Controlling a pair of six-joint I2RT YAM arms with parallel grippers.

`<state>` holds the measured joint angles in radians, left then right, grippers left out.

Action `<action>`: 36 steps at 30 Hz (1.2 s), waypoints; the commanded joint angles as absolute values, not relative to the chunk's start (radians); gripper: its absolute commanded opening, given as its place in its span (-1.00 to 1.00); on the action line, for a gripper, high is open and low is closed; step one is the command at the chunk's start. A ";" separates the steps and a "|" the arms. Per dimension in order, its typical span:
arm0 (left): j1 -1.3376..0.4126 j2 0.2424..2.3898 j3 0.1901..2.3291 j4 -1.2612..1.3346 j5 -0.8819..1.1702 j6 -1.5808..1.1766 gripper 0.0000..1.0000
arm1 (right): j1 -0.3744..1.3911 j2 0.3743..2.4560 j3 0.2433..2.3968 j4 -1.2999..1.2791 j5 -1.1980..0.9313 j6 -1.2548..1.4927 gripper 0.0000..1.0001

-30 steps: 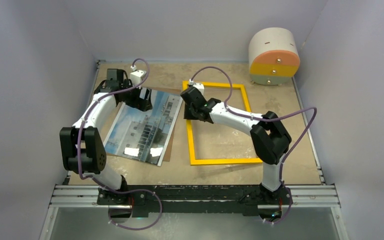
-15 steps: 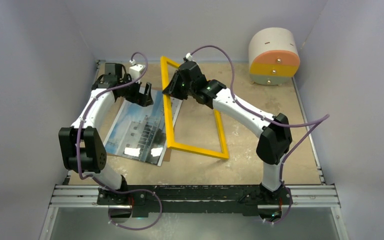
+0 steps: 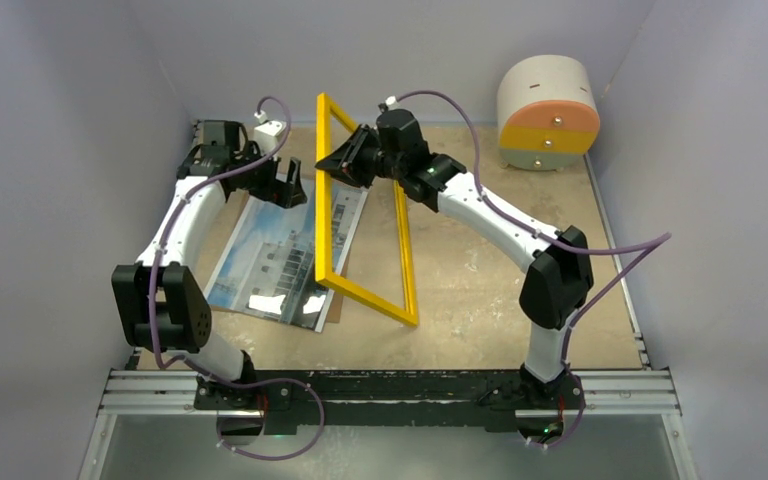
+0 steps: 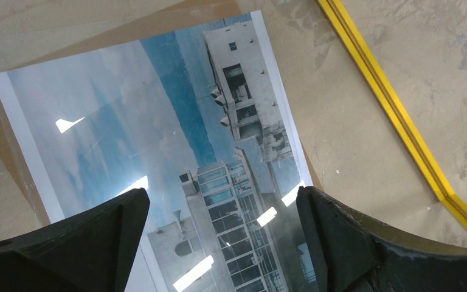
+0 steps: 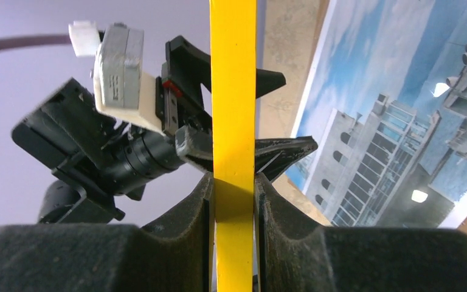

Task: Put the photo into the frame
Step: Turn over the photo frame at the center of the board.

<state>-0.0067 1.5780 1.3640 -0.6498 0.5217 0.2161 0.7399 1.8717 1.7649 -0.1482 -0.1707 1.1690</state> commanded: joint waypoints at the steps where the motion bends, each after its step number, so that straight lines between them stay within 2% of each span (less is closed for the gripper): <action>1: 0.000 1.511 1.428 -0.653 0.576 0.174 1.00 | 0.685 1.793 1.717 0.018 -0.297 1.295 -1.00; 9: -0.011 1.485 1.483 -0.645 0.707 0.100 1.00 | 0.608 1.745 1.580 0.246 -0.437 1.430 -1.00; 16: -0.120 1.473 1.560 -0.666 0.641 0.089 1.00 | 0.588 1.725 1.515 0.434 -0.545 1.516 -1.00; 25: -0.186 1.472 1.607 -0.660 0.622 0.055 1.00 | 0.531 1.669 1.395 0.445 -0.573 1.517 -0.97; 36: -0.343 1.568 1.705 -0.658 0.571 0.062 1.00 | 0.438 1.672 1.429 0.212 -0.692 1.337 0.04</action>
<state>-0.3042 1.5230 1.6493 -0.6697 0.5976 0.0780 0.4618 1.7054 1.3830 0.3473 -0.6376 1.4460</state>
